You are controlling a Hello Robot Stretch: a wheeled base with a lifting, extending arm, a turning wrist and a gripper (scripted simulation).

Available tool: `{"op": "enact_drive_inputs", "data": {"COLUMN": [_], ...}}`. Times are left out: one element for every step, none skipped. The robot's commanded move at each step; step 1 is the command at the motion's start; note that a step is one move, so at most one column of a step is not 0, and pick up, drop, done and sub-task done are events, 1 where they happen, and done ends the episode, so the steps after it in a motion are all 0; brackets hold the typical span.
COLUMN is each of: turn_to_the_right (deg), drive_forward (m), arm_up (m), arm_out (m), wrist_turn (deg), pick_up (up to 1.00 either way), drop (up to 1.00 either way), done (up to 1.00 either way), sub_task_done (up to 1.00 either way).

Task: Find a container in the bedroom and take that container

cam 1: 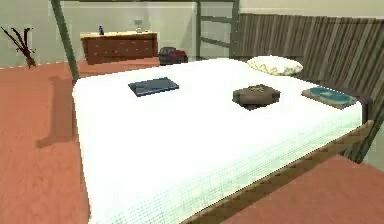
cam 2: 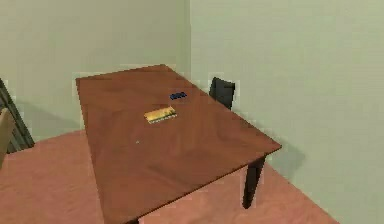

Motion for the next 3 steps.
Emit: {"op": "enact_drive_inputs", "data": {"turn_to_the_right": [-45.0,-24.0,45.0], "drive_forward": [0.00,0.00,0.00], "arm_up": [0.00,0.00,0.00], "arm_out": [0.00,0.00,0.00], "wrist_turn": [0.0,0.0,0.0], "pick_up": [0.00,0.00,0.00], "drop": [0.00,0.00,0.00], "done": [0.00,0.00,0.00], "sub_task_done": [0.00,0.00,0.00]}}
